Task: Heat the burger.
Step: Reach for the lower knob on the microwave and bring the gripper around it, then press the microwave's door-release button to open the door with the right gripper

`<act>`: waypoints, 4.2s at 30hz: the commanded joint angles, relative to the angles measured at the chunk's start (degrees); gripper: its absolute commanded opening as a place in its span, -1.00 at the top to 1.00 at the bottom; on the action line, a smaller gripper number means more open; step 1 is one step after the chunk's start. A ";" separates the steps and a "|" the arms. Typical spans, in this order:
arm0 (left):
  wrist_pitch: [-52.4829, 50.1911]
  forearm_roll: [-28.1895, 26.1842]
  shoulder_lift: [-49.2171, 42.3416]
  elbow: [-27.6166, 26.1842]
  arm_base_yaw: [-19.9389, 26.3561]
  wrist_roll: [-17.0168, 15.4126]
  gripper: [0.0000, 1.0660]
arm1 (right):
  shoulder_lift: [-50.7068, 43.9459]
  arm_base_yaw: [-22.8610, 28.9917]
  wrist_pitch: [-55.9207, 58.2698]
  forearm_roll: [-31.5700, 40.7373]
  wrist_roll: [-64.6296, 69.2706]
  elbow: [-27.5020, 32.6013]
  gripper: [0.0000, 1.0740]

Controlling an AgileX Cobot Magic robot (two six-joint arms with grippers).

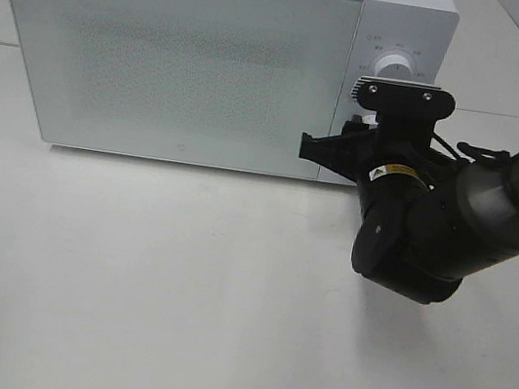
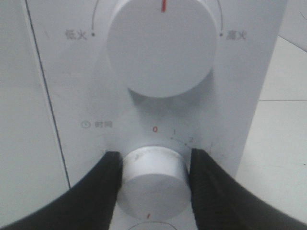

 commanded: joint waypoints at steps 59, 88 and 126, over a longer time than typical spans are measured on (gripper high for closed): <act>0.06 -0.06 -0.92 0.17 0.06 -0.23 -0.83 | -0.86 -0.74 -11.69 -14.38 81.30 -1.15 1.00; 0.06 -0.06 -0.92 0.17 0.06 -0.23 -0.83 | -0.86 -0.74 -11.69 -12.66 103.08 -1.15 0.97; 0.06 -0.06 -0.92 0.17 0.06 -0.23 -0.83 | -14.27 -0.80 10.37 -7.68 67.78 10.49 -0.41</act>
